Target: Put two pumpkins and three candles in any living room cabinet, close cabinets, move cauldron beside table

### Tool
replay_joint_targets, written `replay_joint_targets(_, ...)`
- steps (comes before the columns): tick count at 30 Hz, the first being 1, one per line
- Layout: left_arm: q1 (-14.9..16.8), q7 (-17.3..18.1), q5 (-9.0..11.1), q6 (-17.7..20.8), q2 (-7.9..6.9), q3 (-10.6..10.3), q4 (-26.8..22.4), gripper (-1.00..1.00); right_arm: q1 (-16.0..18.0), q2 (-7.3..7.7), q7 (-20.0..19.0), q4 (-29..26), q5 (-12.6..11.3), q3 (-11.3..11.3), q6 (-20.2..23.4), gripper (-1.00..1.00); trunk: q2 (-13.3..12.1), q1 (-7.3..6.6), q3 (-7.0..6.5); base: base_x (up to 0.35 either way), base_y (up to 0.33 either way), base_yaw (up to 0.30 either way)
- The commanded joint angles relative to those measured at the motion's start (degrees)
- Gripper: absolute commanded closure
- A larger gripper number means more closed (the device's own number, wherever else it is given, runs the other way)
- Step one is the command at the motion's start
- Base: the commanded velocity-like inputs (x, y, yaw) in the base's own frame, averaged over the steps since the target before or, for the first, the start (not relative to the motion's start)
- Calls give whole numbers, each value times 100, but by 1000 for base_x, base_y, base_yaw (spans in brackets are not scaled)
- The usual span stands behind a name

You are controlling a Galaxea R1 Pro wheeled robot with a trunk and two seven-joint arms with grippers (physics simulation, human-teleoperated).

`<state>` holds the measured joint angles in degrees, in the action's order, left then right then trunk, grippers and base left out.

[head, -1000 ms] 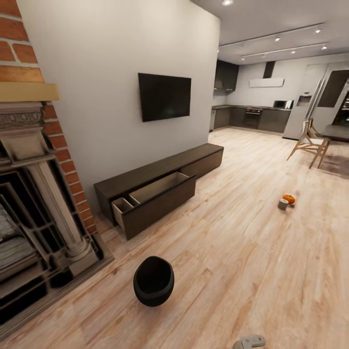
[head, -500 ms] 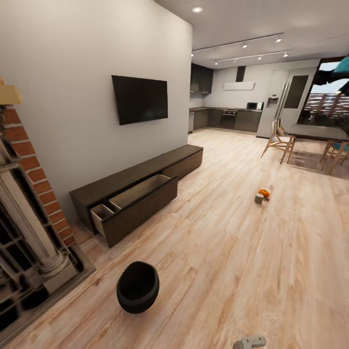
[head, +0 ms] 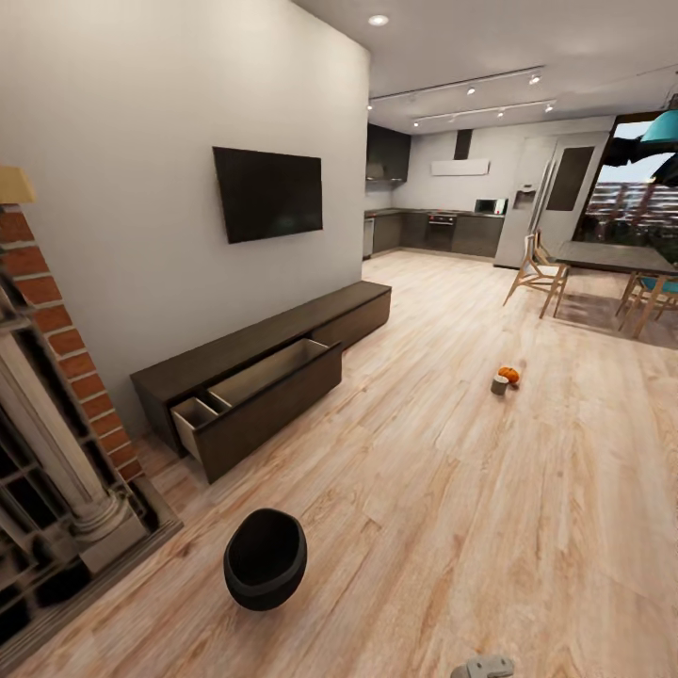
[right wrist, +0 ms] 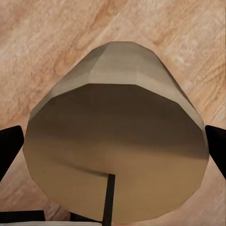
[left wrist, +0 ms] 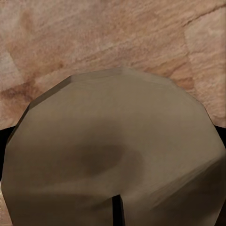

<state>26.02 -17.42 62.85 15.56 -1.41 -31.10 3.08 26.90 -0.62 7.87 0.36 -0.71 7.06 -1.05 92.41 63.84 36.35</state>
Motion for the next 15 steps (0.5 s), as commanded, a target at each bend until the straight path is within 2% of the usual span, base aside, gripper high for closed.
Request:
replay_joint_targets(1,0,2,0,0,0,0,0,100,0,-2,-2,0,1,2,0,100,0,0,0,0,0,0)
replay_joint_targets(15,-9,2,-1,0,0,-1,0,100,-1,3,-5,-1,-34,-11,8,100,0,0,91,0,0,-6)
